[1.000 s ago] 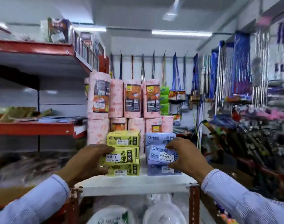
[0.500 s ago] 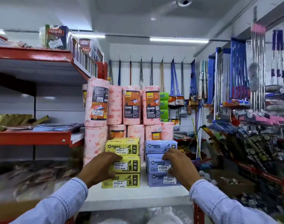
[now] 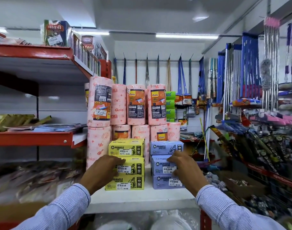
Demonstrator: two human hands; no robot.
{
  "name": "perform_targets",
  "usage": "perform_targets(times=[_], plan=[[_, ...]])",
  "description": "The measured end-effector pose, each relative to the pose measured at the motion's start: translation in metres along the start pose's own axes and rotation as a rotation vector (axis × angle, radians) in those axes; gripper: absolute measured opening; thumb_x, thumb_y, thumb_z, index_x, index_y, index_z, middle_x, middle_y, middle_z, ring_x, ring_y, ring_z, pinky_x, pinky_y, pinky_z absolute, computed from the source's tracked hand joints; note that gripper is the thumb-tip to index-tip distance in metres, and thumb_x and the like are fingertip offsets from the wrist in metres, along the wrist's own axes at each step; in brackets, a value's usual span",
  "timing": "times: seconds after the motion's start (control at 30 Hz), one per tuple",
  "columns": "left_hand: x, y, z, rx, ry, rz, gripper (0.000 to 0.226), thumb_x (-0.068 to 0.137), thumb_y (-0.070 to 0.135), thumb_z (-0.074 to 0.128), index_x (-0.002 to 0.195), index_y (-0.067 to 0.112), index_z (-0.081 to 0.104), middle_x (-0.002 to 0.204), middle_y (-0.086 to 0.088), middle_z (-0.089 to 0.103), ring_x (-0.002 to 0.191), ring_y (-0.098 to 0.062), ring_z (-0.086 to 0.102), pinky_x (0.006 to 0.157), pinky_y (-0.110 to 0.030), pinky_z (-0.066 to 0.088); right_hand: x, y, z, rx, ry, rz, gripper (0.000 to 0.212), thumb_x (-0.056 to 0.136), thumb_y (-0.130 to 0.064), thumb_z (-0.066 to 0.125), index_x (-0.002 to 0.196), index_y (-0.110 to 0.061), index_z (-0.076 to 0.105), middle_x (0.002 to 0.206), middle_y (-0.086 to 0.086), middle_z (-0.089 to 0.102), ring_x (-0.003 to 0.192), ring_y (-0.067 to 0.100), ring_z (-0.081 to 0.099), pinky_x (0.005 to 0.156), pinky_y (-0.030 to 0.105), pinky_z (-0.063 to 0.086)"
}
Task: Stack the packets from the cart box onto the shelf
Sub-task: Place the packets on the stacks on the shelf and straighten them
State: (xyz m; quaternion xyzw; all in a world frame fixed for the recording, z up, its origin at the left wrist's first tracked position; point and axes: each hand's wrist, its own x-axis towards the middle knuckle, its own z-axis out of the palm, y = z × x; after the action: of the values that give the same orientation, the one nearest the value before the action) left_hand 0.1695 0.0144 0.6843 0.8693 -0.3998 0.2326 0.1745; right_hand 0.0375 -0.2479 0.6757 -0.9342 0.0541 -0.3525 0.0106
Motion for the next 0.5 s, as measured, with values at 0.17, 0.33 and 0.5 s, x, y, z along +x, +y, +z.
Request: perform_targets(times=[0.17,0.33,0.5], plan=[[0.000,0.001,0.004,0.004,0.004,-0.025,0.047,0.082,0.003,0.070,0.126,0.021,0.062,0.123,-0.009,0.069,0.103,-0.022,0.068,0.090,-0.035,0.056,-0.008,0.002,0.008,0.009,0.026,-0.028,0.049,0.072,0.005,0.075,0.117,-0.013,0.065,0.107,0.002,0.059,0.098,0.022,0.055,0.076,0.036,0.055],[-0.013,0.007,0.007,0.108,0.024,0.044,0.056,0.086,0.013,0.071,0.138,0.017,0.049,0.142,-0.012,0.054,0.131,-0.028,0.050,0.107,-0.041,0.043,-0.023,-0.002,0.009,-0.058,0.038,-0.048,0.055,0.071,0.000,0.074,0.121,-0.012,0.057,0.119,0.008,0.054,0.106,0.028,0.053,0.078,0.041,0.058],[-0.058,0.020,0.029,0.195,0.154,0.180,0.075,0.085,0.042,0.062,0.148,0.018,0.030,0.158,-0.012,0.027,0.145,-0.034,0.022,0.113,-0.053,0.032,-0.069,-0.018,0.011,-0.111,0.013,-0.111,0.071,0.083,-0.030,0.067,0.144,-0.013,0.035,0.149,0.013,0.038,0.138,0.035,0.030,0.114,0.053,0.028]])
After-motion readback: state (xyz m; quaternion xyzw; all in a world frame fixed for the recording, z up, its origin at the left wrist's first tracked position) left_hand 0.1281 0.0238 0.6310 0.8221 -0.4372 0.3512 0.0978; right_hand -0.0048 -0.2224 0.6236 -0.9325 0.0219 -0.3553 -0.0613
